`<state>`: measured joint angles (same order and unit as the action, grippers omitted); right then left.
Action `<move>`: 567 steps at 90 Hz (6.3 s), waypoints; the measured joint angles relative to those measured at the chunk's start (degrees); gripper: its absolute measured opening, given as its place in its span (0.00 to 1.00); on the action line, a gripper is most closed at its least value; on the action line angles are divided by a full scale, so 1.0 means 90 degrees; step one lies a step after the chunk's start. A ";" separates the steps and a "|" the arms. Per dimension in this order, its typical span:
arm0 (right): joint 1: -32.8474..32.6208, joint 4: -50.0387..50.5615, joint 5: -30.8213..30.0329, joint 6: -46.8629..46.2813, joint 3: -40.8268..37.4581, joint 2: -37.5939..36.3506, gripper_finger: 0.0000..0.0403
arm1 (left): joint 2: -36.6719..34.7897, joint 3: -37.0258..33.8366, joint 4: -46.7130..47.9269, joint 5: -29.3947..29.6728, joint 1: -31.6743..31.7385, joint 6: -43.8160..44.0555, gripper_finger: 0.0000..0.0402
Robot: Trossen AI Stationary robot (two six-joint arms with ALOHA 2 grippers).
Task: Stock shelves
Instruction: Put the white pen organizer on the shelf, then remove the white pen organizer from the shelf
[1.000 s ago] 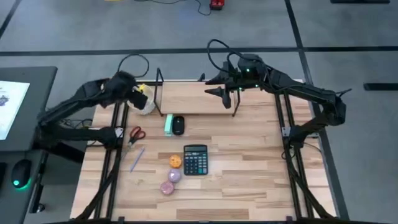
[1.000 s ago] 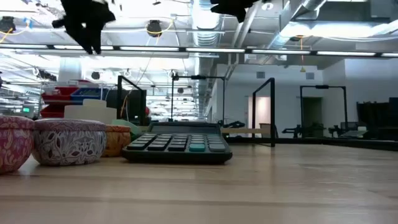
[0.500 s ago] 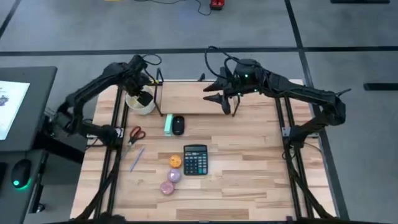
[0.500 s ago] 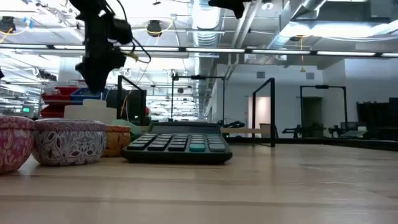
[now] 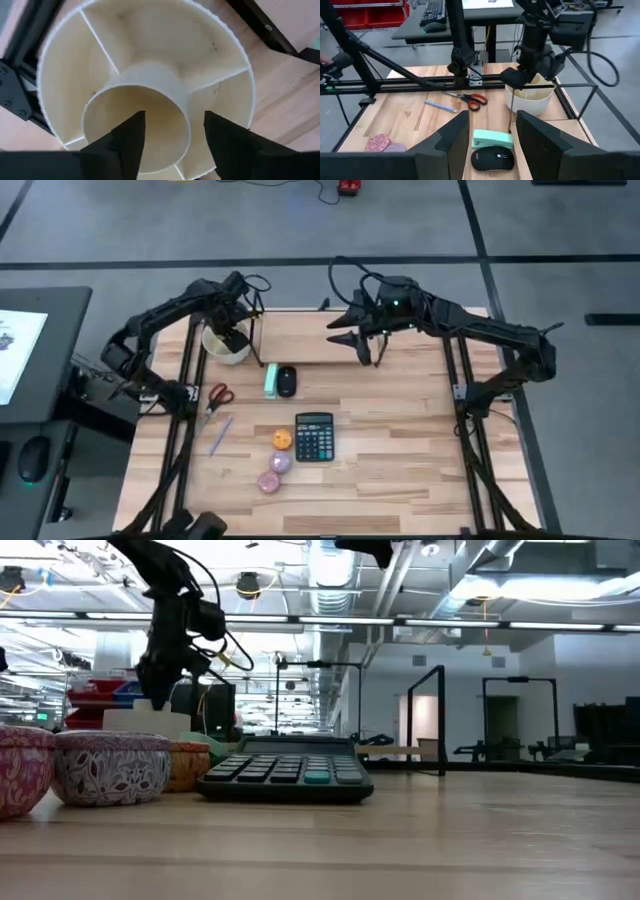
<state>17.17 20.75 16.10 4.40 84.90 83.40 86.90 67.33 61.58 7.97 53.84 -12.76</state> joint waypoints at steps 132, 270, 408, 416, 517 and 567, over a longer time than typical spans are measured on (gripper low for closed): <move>0.1099 -0.0029 -0.0016 -0.0143 -0.0002 -0.1124 0.38 | 0.0365 0.5394 -0.0165 0.1122 -0.2783 0.1369 0.00; 0.1102 0.0787 -0.0015 -0.0255 -0.0002 -0.1112 0.38 | 0.3458 0.5465 0.1713 -0.0117 -0.2441 0.0898 0.25; 0.1210 -0.2788 0.1722 -0.1461 0.0189 -0.0262 0.38 | -0.1065 0.3401 -0.1670 0.0863 -0.3534 0.2658 0.32; 0.1277 -0.2795 0.1744 -0.1457 0.0434 0.0082 0.38 | -0.1676 0.2325 -0.2393 0.0866 -0.3565 0.2845 0.32; 0.0525 0.0003 0.0278 0.2196 0.1984 0.4166 0.63 | -0.5073 -0.0716 -0.2741 0.0712 -0.3570 0.4069 0.32; 0.0480 0.0115 0.0171 0.2340 0.2001 0.4694 0.47 | -0.5074 -0.0716 -0.2659 0.0663 -0.3568 0.4159 0.32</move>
<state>21.50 21.79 17.64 25.46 102.91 125.64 41.23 60.88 37.65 13.93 21.74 24.67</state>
